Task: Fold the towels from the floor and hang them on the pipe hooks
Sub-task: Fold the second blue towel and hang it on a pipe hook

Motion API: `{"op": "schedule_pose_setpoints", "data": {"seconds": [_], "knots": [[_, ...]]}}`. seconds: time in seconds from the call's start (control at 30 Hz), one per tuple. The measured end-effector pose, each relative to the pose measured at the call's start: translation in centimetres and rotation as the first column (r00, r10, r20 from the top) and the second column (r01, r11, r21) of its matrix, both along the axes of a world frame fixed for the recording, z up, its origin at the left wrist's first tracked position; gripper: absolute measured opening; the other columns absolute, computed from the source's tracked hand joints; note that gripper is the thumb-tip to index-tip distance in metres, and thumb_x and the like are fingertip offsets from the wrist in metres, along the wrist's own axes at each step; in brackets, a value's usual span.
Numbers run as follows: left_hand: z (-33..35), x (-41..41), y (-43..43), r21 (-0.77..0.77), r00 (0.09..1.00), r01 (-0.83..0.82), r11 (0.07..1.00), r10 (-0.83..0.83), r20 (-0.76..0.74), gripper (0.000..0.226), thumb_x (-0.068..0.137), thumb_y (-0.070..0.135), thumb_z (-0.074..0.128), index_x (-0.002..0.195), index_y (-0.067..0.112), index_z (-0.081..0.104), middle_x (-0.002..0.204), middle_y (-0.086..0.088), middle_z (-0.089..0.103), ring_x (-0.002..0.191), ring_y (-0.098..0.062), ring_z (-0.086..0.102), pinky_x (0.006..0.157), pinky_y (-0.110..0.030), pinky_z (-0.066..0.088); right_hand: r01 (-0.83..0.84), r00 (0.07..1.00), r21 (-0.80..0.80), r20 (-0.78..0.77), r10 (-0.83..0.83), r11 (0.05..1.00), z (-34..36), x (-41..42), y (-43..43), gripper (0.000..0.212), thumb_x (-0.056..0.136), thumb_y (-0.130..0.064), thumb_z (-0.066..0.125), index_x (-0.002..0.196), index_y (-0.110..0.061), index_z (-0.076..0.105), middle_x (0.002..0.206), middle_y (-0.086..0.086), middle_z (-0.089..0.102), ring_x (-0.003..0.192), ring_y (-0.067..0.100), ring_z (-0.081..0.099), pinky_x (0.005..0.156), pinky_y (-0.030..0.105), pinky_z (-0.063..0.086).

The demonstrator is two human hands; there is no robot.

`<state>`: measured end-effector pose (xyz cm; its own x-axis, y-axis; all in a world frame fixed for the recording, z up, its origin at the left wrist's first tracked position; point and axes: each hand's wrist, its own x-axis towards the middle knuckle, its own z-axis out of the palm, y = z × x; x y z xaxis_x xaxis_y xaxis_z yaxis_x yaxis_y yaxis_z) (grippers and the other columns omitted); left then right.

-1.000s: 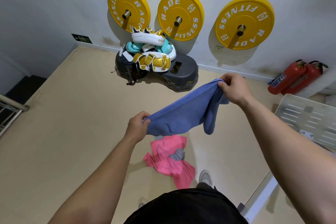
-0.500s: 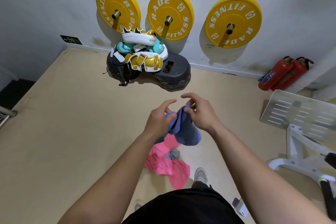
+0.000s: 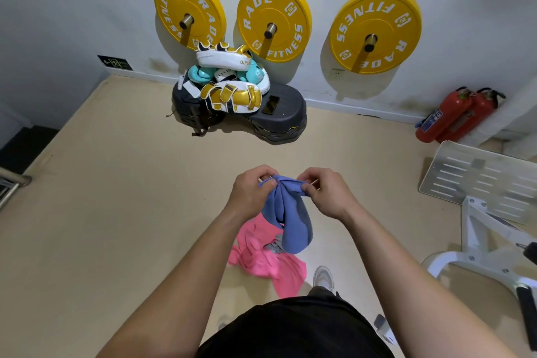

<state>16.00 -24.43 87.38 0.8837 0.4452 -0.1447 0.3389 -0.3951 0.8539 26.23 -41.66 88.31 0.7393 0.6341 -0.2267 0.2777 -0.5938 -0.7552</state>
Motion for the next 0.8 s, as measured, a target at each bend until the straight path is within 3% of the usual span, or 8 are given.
{"op": "schedule_pose_setpoints", "data": {"seconds": [0.17,0.3,0.4,0.57,0.67,0.73,0.8], "knots": [[-0.3,0.1,0.6,0.001,0.999,-0.037,0.999,0.037,-0.012,0.017,0.088,0.01,0.063,0.088,0.025,0.071,0.074,0.011,0.062,0.068,-0.001,0.054,0.062,-0.008,0.039,0.087,0.995,-0.092,0.055,-0.083,0.992,-1.1,0.0,-0.2,0.014,0.096,-0.028,0.051,0.084,-0.021,0.054,0.076,-0.004,0.061,0.074,0.023,0.055,0.063,0.032,0.039],[-0.5,0.2,1.3,-0.025,0.988,-0.15,0.988,0.149,-0.048,0.021,0.085,0.012,0.069,0.101,0.025,0.07,0.078,0.007,0.066,0.065,0.004,0.057,0.062,-0.008,0.041,0.19,0.981,-0.036,0.043,-0.189,0.981,-0.8,0.2,0.3,0.028,0.089,-0.038,0.064,0.07,-0.019,0.056,0.064,-0.005,0.059,0.063,0.016,0.053,0.057,0.03,0.039],[-0.6,0.4,1.3,-0.026,0.986,-0.147,0.989,0.144,-0.085,0.026,0.086,0.008,0.067,0.106,0.023,0.069,0.085,0.002,0.072,0.077,-0.007,0.062,0.072,-0.013,0.046,0.22,0.976,-0.011,0.015,-0.219,0.976,-0.6,0.4,0.9,0.034,0.081,-0.04,0.074,0.065,-0.014,0.06,0.06,-0.004,0.06,0.058,0.013,0.052,0.053,0.029,0.038],[-0.9,0.8,0.7,-0.082,0.987,-0.116,0.99,0.106,-0.12,0.033,0.086,0.003,0.063,0.109,0.026,0.067,0.092,0.003,0.075,0.089,-0.013,0.066,0.086,-0.026,0.053,0.156,0.988,-0.015,-0.008,-0.156,0.988,-0.6,0.3,2.0,0.02,0.09,-0.028,0.066,0.074,-0.017,0.07,0.063,-0.01,0.061,0.065,0.015,0.055,0.062,0.026,0.039],[-0.7,1.1,0.1,-0.101,0.984,-0.155,0.983,0.145,-0.104,0.027,0.083,0.007,0.07,0.099,0.028,0.066,0.082,0.005,0.074,0.081,-0.013,0.067,0.081,-0.029,0.055,0.114,0.993,0.003,-0.036,-0.114,0.993,-0.6,0.1,2.6,0.014,0.093,-0.023,0.061,0.086,-0.018,0.072,0.061,-0.008,0.062,0.058,0.015,0.057,0.065,0.032,0.05],[-0.6,1.3,-0.1,-0.1,0.981,-0.181,0.978,0.173,-0.083,0.022,0.08,0.01,0.073,0.093,0.026,0.065,0.076,0.006,0.073,0.074,-0.01,0.066,0.075,-0.029,0.055,0.142,0.989,0.036,-0.047,-0.141,0.989,-0.6,0.0,2.8,0.005,0.088,-0.021,0.064,0.091,-0.025,0.065,0.061,-0.003,0.065,0.056,0.016,0.061,0.064,0.034,0.053],[-0.6,1.5,-0.2,-0.088,0.983,-0.175,0.981,0.169,-0.074,0.017,0.08,0.014,0.074,0.092,0.024,0.065,0.073,0.007,0.072,0.068,-0.007,0.063,0.069,-0.026,0.052,0.16,0.986,0.083,-0.061,-0.155,0.984,-0.5,0.0,3.0,0.014,0.085,-0.018,0.065,0.091,-0.03,0.06,0.062,0.002,0.066,0.058,0.02,0.063,0.063,0.037,0.055]]}}
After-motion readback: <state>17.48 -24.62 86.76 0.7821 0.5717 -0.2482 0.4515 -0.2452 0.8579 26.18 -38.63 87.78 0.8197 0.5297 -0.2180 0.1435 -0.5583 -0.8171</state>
